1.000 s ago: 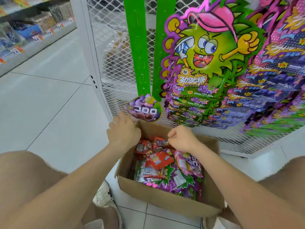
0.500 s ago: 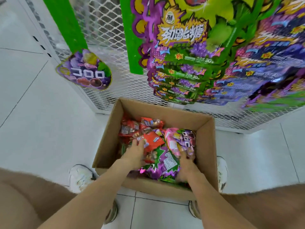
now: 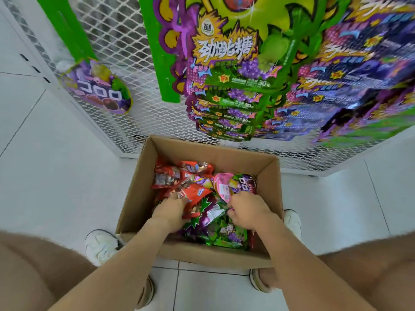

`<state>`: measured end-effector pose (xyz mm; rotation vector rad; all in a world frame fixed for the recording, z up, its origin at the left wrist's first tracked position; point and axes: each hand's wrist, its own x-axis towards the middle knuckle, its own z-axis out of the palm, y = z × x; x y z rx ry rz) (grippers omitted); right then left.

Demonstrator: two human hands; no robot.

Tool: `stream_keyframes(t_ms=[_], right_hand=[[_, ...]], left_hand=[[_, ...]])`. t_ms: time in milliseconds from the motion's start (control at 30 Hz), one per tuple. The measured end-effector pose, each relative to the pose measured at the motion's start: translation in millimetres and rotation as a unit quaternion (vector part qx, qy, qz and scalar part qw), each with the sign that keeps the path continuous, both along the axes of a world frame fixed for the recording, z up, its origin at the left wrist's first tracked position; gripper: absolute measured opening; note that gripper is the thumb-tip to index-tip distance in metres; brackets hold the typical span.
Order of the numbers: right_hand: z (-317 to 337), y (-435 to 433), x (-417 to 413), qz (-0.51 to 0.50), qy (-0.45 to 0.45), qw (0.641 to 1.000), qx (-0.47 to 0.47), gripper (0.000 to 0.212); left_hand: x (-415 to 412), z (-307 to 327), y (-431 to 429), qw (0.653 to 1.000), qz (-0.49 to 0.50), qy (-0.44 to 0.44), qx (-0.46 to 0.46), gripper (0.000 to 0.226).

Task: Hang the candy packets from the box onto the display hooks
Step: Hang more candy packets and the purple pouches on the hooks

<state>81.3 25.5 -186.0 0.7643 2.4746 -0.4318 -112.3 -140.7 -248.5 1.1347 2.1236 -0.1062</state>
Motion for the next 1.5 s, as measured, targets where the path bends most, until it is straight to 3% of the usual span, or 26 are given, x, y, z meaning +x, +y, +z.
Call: stream_keyframes(t_ms=[133,200,233,300,333,433,533,567,667,733,767,933,1000,1067,1100,1233,1400,1500], right_hand=[[33.2,7.3,-5.7,-0.015,0.063,0.998,-0.007,0.041],[56.1,13.4,-5.9,-0.023,0.104,0.994,-0.008,0.049],[66.9,17.4,-5.3,-0.022,0.121,0.992,-0.015,0.052],[92.0,23.7,-4.5,-0.02,0.149,0.988,-0.043,0.054],[102.3,27.3,-4.7,-0.028,0.159,0.985,-0.067,0.055],[146.9,33.6,-6.7,-0.045,0.137,0.985,-0.098,0.054],[192.7,37.8,-6.3,-0.035,0.135,0.987,-0.084,0.052],[207.0,39.6,-4.6,-0.033,0.149,0.985,-0.08,0.054],[237.6,41.6,2.5,-0.013,0.214,0.974,-0.074,0.061],[249.9,40.1,7.3,-0.001,0.278,0.958,-0.069,0.068],[256.5,39.4,11.2,-0.007,0.307,0.948,-0.076,0.071],[293.1,40.5,37.1,-0.058,0.425,0.89,-0.154,0.051],[303.2,33.1,37.3,-0.139,0.553,0.798,-0.195,0.032],[318.7,19.0,31.1,-0.209,0.648,0.712,-0.17,0.018],[327.2,11.4,26.7,-0.205,0.665,0.705,-0.133,0.016],[358.0,-6.4,4.3,-0.093,0.639,0.764,-0.017,0.006],[407.2,3.8,-19.2,-0.084,0.697,0.705,0.101,0.023],[439.8,28.6,-25.6,-0.043,0.673,0.729,0.118,0.019]], left_hand=[[-10.1,16.3,-5.4,0.998,0.026,-0.047,0.027,0.056],[-12.8,39.9,-3.1,0.989,0.083,-0.112,0.048,0.035],[-14.4,53.0,-3.1,0.978,0.124,-0.158,0.06,0.037],[-14.8,88.7,-4.1,0.929,0.219,-0.283,0.094,0.079],[-14.2,106.5,-3.9,0.889,0.272,-0.355,0.102,0.088],[-4.8,166.6,-2.7,0.767,0.375,-0.498,0.152,0.066],[5.1,217.1,-4.5,0.706,0.366,-0.576,0.186,0.067],[9.1,230.4,-5.3,0.711,0.35,-0.579,0.192,0.064],[11.4,247.4,-5.5,0.805,0.274,-0.451,0.271,0.019],[6.3,253.0,-2.4,0.849,0.184,-0.38,0.318,0.011],[4.1,257.8,-0.9,0.855,0.164,-0.366,0.329,0.011],[-7.0,299.3,9.9,0.809,0.19,-0.341,0.44,0.025],[-8.4,319.4,16.7,0.801,0.182,-0.316,0.475,0.019],[-12.3,338.6,22.6,0.798,0.159,-0.305,0.494,0.004],[-12.4,350.5,24.8,0.802,0.142,-0.298,0.498,0.011],[0.7,406.4,35.9,0.808,0.058,-0.277,0.516,0.036],[10.9,463.7,54.4,0.728,0.129,-0.267,0.619,0.016],[6.8,482.9,72.6,0.681,0.192,-0.255,0.659,0.014]])
